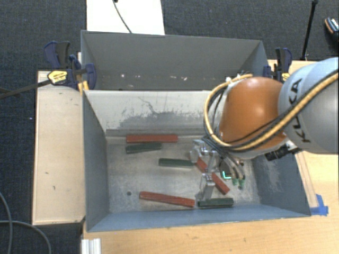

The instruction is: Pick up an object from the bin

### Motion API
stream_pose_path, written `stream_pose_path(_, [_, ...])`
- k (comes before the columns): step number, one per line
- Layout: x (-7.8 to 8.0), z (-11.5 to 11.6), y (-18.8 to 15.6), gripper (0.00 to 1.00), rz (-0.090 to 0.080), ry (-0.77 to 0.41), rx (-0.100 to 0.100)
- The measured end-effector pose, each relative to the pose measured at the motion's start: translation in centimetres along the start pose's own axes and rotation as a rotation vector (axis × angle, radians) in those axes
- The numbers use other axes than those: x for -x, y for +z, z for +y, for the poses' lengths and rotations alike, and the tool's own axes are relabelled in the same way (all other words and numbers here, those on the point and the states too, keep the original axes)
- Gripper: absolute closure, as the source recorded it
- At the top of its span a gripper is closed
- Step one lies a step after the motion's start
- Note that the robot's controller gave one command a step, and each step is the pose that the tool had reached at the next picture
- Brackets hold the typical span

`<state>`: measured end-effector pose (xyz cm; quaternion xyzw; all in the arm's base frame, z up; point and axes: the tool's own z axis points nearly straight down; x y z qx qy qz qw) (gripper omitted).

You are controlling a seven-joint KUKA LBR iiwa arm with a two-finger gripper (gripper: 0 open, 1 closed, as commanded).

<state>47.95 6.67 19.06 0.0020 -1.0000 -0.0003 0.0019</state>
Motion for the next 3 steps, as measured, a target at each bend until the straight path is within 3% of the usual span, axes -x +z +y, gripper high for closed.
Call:
stream_pose_path(1, [8.7,-2.3,12.4,0.0,-0.004,0.007,-0.001])
stream_pose_path(2, [8.7,-2.2,12.0,1.0,-0.008,0.01,0.001])
stream_pose_path(3, [8.2,-4.1,-1.1,1.0,-0.014,-0.08,-0.001])
